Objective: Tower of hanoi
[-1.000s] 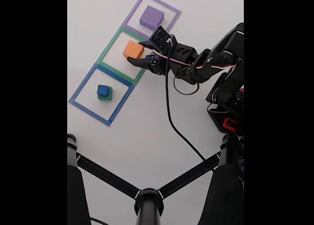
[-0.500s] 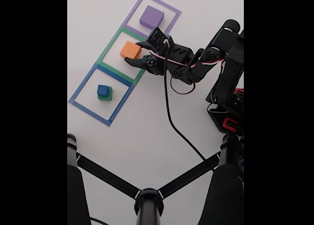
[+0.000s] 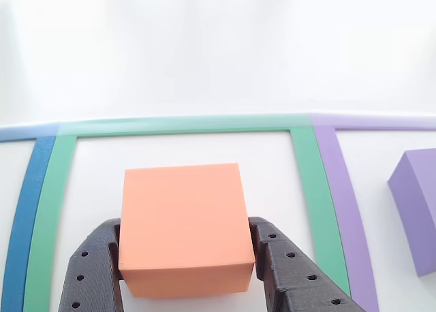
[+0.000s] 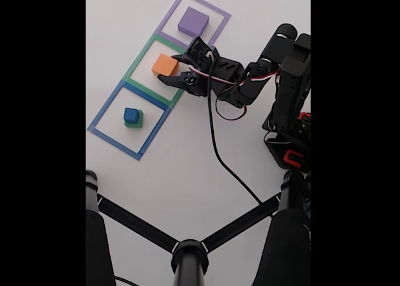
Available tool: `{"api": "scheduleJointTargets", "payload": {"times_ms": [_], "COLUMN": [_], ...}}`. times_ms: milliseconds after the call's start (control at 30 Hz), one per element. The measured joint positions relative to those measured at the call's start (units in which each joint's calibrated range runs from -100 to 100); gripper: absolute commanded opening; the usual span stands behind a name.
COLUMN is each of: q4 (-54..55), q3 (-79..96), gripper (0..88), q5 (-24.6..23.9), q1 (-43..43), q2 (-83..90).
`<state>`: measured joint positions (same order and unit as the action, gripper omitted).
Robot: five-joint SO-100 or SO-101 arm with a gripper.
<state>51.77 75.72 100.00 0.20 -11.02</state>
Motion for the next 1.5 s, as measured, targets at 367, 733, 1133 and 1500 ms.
{"api": "scheduleJointTargets", "payload": {"times_ms": [367, 733, 1133, 1500], "q4": [0.2, -4.7, -46.6, -106.6], "q3": [0.0, 0.7, -1.7, -31.9], "gripper": [25.4, 17.0, 0.1, 0.1], "q5": [0.0, 0.0, 0.0, -2.6], "q1": [0.3, 0.3, 0.5, 3.8], "q2": [0.0, 12.8, 45.8, 62.3]}}
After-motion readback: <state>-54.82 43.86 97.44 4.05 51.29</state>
